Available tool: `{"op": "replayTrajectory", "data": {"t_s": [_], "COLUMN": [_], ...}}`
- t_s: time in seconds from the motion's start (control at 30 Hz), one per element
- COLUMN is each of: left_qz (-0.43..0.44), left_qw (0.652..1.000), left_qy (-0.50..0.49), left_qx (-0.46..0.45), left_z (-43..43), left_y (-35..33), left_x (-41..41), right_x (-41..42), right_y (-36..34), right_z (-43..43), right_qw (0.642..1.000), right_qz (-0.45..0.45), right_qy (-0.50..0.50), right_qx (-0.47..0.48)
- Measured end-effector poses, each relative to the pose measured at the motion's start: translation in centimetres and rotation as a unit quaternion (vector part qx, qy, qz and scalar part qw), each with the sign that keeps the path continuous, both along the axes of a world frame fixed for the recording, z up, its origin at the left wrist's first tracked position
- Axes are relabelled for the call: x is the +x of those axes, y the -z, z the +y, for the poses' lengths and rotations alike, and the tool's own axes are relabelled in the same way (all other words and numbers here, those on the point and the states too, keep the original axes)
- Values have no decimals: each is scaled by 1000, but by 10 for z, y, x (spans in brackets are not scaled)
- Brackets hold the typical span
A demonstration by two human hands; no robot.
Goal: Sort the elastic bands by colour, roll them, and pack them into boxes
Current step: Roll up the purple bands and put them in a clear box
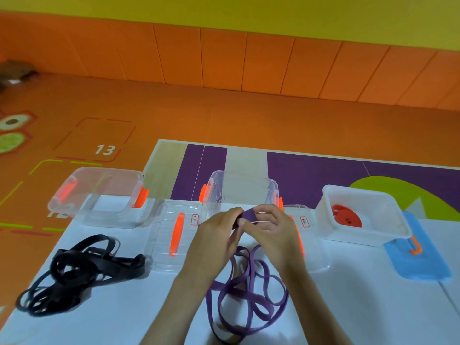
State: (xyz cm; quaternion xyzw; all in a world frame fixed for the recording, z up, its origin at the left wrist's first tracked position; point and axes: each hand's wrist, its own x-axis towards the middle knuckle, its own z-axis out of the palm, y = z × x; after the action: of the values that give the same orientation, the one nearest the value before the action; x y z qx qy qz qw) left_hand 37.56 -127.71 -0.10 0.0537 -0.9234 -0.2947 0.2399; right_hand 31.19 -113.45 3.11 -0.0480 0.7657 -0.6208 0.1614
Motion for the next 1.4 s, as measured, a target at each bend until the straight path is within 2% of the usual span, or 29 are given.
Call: {"op": "replayTrajectory", "data": {"t_s": [0.07, 0.13, 0.2, 0.37, 0.5, 0.6, 0.73, 0.87, 0.97, 1.03, 1.1, 1.23, 1.4], "left_qz": [19, 33, 33, 48, 35, 9, 32, 41, 37, 55, 60, 55, 50], "left_qw": [1000, 998, 992, 975, 985, 991, 991, 973, 951, 958, 968, 973, 977], "left_qy": [0, 3, -6, -32, -3, 12, -5, -31, -29, -17, -8, -32, -47], "left_qx": [-7, 53, 125, 216, 171, 130, 132, 223, 307, 282, 245, 224, 200], "left_z": [7, 9, 7, 7, 6, 8, 17, 19, 14, 13, 13, 10, 10], "left_y": [2, 1, -2, -5, -5, -3, -5, -7, -9, -13, -15, -8, -9], "left_x": [-2, -3, -2, 2, -2, 1, -1, -1, 0, 0, -1, 2, -1], "right_x": [2, 0, -5, -6, -1, -3, -3, -2, -4, -4, -5, -2, 9], "right_y": [-2, -4, -6, 1, 6, 2, 4, 9, 9, 9, 6, -3, -2], "right_z": [-1, 0, 3, 3, 1, 4, 8, 5, 6, 7, 8, 5, 0], "right_qw": [999, 998, 999, 994, 989, 994, 990, 973, 967, 961, 966, 989, 994], "right_qz": [45, 57, 30, -83, -120, -74, -66, -120, -137, -155, -159, -99, -27], "right_qy": [12, 23, 29, -4, -19, -36, -17, 18, -24, -40, -47, -56, 5], "right_qx": [25, 4, -26, -74, -89, -74, -125, -195, -211, -227, -199, -92, -106]}}
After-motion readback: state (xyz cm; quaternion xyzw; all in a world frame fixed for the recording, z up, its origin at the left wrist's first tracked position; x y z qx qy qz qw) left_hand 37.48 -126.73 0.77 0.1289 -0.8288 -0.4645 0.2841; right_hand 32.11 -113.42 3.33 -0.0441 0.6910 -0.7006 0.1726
